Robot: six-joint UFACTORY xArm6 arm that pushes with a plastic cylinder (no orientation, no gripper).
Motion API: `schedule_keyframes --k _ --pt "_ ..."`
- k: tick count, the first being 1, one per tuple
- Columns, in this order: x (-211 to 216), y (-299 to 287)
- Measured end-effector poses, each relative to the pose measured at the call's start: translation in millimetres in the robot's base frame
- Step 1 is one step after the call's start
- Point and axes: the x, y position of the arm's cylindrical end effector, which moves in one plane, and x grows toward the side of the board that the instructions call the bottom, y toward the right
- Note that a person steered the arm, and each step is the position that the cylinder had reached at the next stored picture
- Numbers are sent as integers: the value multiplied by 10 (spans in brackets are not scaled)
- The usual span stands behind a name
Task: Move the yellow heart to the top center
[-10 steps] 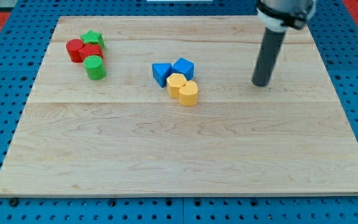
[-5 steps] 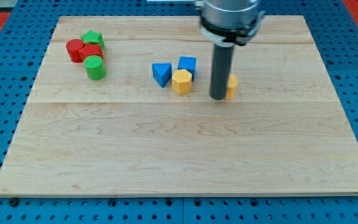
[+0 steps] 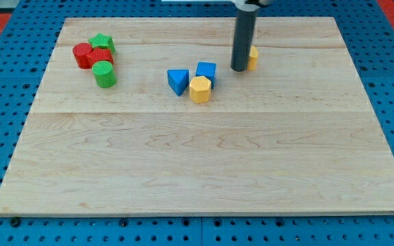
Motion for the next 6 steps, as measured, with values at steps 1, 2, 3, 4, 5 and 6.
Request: schedule_keyframes --k 1,2,3,4,5,6 --pt "-49 -32" --pt "127 119" --pt "127 535" --pt "-154 556" --pt "-669 -47" --pt "-1025 -390"
